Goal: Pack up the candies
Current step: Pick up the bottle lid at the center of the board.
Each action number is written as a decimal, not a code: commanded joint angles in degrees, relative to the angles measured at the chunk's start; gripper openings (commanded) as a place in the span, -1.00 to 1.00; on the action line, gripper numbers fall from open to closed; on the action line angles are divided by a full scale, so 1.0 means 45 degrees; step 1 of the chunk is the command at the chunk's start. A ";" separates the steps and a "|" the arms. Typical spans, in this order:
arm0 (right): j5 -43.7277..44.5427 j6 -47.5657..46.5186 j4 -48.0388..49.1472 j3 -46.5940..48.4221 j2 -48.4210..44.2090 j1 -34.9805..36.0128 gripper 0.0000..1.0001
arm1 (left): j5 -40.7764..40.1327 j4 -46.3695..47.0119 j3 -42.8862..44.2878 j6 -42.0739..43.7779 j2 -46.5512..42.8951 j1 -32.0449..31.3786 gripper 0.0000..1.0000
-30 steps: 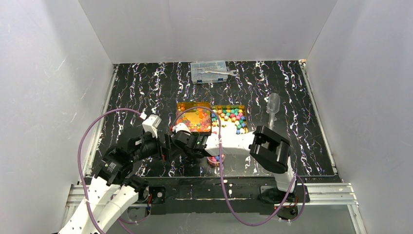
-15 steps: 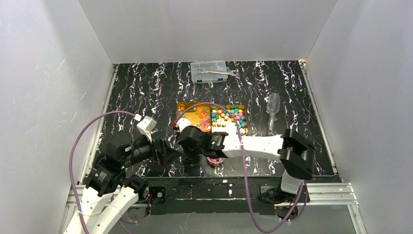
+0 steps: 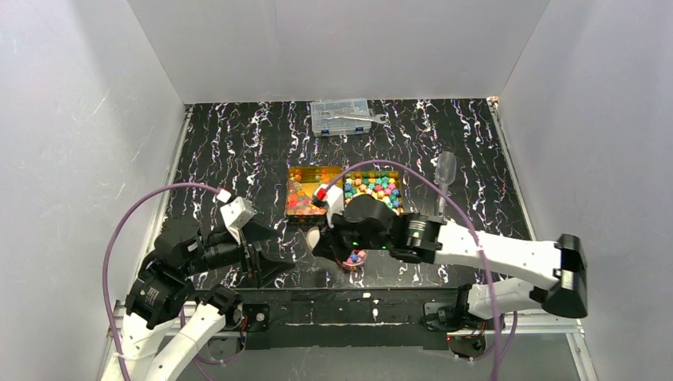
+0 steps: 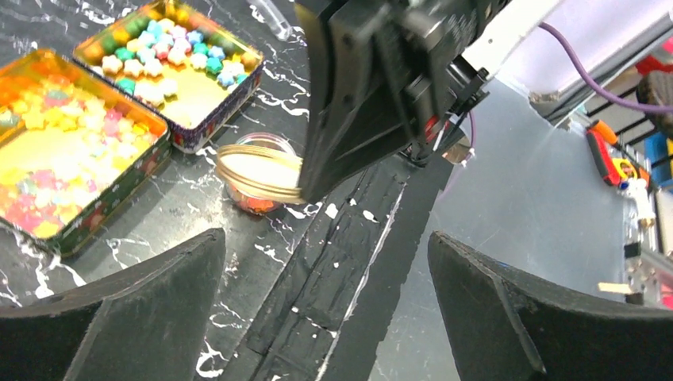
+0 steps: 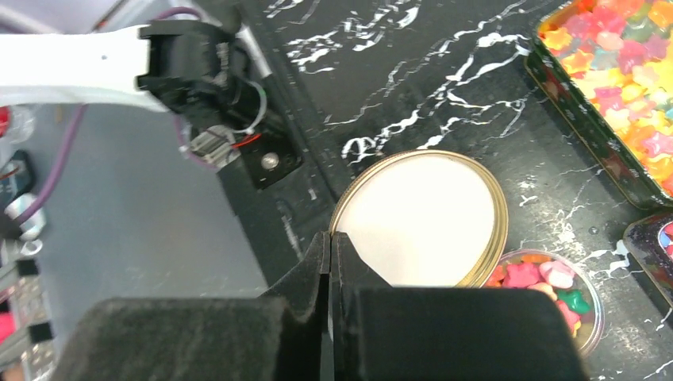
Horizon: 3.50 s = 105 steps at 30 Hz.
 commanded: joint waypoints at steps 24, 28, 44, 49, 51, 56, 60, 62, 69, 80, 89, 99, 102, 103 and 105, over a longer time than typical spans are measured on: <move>-1.0501 0.0163 0.3671 -0.1778 -0.3111 -0.0023 -0.97 | 0.9399 0.2992 -0.1163 0.5639 0.0263 -0.0321 0.69; -1.0764 0.1081 0.5309 -0.1829 -0.2913 -0.0023 -0.97 | 0.9540 0.3009 -0.1419 0.5731 0.0123 -0.0386 0.67; -1.0725 0.2803 0.8365 -0.2217 -0.2513 -0.0023 -0.97 | 1.0109 0.3148 -0.1144 0.6237 0.0596 -0.0484 -0.17; -1.0701 0.2910 0.8422 -0.2362 -0.2587 -0.0006 -0.97 | 1.0013 0.3148 -0.1168 0.6241 0.0592 -0.0484 -0.46; -1.0676 0.2912 0.8436 -0.2410 -0.2648 -0.0004 -0.97 | 1.0012 0.3148 -0.1145 0.6221 0.0610 -0.0485 -0.62; -1.0574 0.2883 0.8423 -0.2543 -0.2726 -0.0002 -0.97 | 0.9788 0.3167 -0.0967 0.6074 0.0769 -0.0484 -1.00; -1.0115 0.2379 0.7586 -0.2443 -0.2885 -0.0010 -0.82 | 0.9716 0.3148 -0.0853 0.5968 0.0907 -0.0484 -1.00; -0.9824 0.1986 0.6842 -0.2335 -0.3069 -0.0010 -0.60 | 0.9625 0.3166 -0.0875 0.5916 0.0906 -0.0489 -1.00; -0.7722 0.0060 0.3866 -0.1567 -0.4211 -0.0005 0.10 | 0.9134 0.3148 -0.1238 0.5535 0.0688 -0.0487 -1.00; -0.2888 -0.1710 0.0050 -0.1112 -0.6098 -0.0003 0.29 | 0.5592 0.4323 -0.2806 0.1649 -0.0349 -0.0484 -1.00; -0.0468 -0.1295 0.1218 -0.2617 -0.6607 -0.0013 0.32 | 0.3077 0.4926 -0.3651 -0.2952 -0.0972 -0.0484 -1.00; -0.0638 0.0769 0.4746 -0.4722 -0.6287 -0.0022 0.30 | 0.2120 0.5160 -0.4813 -0.7582 -0.1250 -0.0485 -1.00; -0.0420 0.1116 0.5049 -0.4948 -0.6257 -0.0023 0.30 | 0.1985 0.5145 -0.4975 -0.8307 -0.1487 -0.0484 -1.00; -0.0377 0.1258 0.5224 -0.5027 -0.6220 -0.0038 0.30 | 0.1909 0.5141 -0.5050 -0.8537 -0.1551 -0.0487 -1.00; -0.0371 0.1618 0.5717 -0.5317 -0.6178 -0.0043 0.29 | 0.1852 0.5135 -0.5176 -0.8940 -0.1648 -0.0485 -1.00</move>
